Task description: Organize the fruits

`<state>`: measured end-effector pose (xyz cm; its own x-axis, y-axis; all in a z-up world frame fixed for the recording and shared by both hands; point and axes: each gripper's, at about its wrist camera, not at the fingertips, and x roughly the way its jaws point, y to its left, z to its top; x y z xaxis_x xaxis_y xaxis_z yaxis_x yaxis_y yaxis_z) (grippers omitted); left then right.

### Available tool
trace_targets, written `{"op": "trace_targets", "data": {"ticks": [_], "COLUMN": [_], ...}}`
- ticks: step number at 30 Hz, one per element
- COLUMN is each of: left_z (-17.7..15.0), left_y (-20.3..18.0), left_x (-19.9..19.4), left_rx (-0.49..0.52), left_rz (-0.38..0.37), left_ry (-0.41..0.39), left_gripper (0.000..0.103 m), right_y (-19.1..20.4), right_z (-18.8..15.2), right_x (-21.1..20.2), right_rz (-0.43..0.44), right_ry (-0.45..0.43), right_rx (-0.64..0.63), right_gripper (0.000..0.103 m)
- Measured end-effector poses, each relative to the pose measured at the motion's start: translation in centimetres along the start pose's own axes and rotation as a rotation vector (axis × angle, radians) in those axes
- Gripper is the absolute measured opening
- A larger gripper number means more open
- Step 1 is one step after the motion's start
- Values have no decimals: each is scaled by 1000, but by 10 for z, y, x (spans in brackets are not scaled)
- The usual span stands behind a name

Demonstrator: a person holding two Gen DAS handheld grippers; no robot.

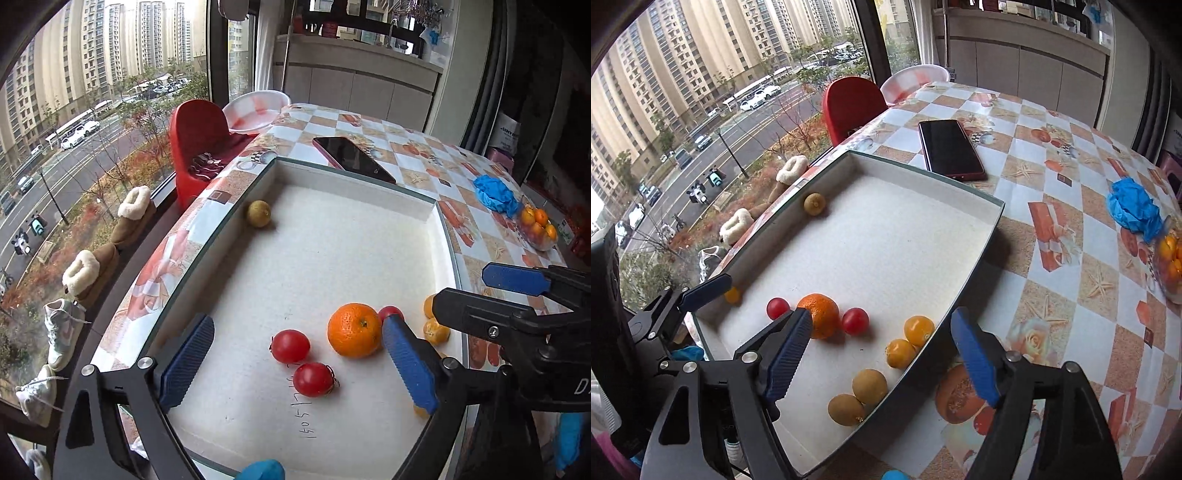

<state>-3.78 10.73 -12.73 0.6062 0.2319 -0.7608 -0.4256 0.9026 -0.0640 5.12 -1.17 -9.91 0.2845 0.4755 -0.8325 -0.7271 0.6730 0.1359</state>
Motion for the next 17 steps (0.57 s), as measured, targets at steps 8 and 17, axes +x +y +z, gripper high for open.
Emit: {"op": "trace_targets", "data": {"ticks": [8, 17], "left_z": [-1, -3], "left_y": [-18, -18], "left_x": [7, 2], "left_rx": [94, 88], "left_rz": [154, 136], "left_ry": [45, 56], "left_gripper": [103, 103], "right_y": [5, 16], "right_z": [2, -3], "right_x": [1, -1], "right_rz": [-66, -86], "right_ry": [18, 16], "right_rx": [-29, -92], "right_gripper": [103, 103]}}
